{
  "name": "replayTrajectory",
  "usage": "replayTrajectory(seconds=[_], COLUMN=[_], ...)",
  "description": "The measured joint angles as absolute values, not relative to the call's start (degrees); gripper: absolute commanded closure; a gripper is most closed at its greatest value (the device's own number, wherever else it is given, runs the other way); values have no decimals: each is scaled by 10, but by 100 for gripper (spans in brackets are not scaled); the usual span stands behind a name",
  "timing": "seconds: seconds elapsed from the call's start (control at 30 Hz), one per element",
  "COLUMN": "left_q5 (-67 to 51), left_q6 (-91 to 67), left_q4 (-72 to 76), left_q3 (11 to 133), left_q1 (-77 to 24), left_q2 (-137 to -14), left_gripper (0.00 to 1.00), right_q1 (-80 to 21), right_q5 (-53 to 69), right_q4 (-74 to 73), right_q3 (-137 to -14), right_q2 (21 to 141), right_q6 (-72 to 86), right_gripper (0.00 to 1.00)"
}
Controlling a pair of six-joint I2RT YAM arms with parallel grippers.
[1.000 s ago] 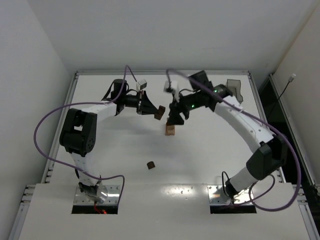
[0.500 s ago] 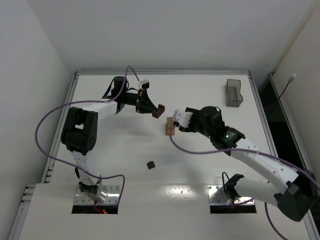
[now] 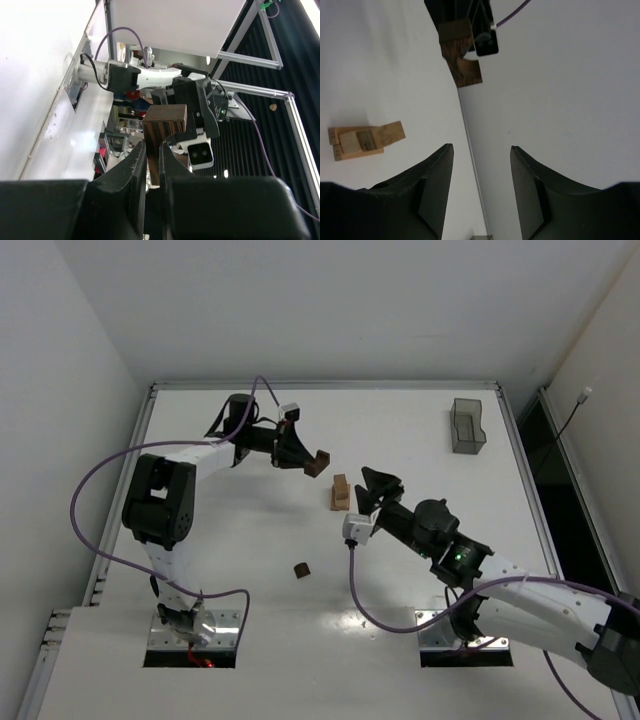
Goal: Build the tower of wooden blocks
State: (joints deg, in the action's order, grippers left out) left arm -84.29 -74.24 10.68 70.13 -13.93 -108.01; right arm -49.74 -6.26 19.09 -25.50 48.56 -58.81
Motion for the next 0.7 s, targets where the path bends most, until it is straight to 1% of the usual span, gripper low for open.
replayTrajectory(seconds=[0.13, 0.33, 0.7], left_q5=[-843, -843, -843], left_q6=[-734, -722, -708], left_q4=[83, 57, 37], left_q3=[703, 703, 708], left_q1=[-146, -161, -183], left_q2=[-1080, -1080, -1071], left_gripper=[100, 100, 100], right_q1=[-533, -575, -595], right_q5=[-83, -106, -130], right_q4=[242, 287, 314], right_q3=[-254, -253, -253], right_q2=[512, 546, 582], right_q6=[-609, -631, -645], right_gripper=[57, 57, 58])
